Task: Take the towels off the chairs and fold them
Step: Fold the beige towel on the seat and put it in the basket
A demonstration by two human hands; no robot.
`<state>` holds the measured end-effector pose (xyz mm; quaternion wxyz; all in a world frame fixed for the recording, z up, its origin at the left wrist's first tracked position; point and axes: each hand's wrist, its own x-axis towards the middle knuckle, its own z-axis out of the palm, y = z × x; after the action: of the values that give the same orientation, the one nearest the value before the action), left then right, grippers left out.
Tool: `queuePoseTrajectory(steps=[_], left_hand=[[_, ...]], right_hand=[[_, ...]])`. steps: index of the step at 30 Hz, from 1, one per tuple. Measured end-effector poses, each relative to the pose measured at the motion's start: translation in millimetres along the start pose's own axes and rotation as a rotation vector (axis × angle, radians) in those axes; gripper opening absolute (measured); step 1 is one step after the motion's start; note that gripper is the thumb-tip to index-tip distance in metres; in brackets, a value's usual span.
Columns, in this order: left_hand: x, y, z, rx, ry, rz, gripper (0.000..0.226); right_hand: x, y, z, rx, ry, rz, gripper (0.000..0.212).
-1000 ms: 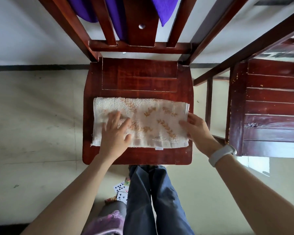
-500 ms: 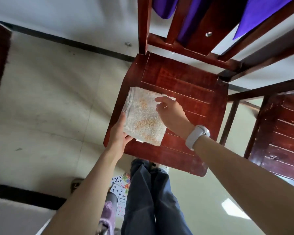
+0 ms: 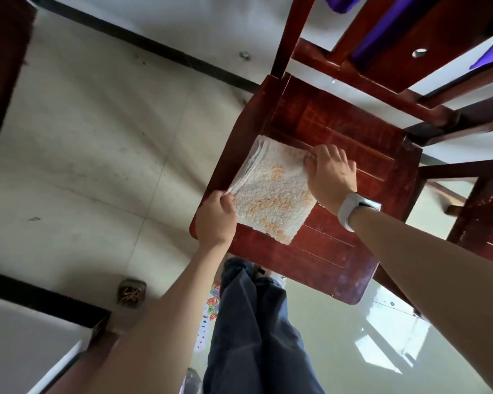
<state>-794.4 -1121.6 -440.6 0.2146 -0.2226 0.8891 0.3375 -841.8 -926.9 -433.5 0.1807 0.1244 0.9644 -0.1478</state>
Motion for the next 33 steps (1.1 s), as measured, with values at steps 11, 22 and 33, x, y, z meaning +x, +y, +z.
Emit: queuePoseTrajectory(steps=[11,22,33], left_hand=[[34,10,0,0.603,-0.070,0.938,0.056],[67,21,14,0.904,-0.354,0.802,0.072],[71,88,28,0.813,-0.360,0.775,0.052]], right_hand=[[-57,-6,38,-0.235,0.180,-0.405,0.045],[-54,15,73,-0.218,0.047,-0.357,0.058],[-90,-3,47,0.656,-0.266,0.626,0.032]])
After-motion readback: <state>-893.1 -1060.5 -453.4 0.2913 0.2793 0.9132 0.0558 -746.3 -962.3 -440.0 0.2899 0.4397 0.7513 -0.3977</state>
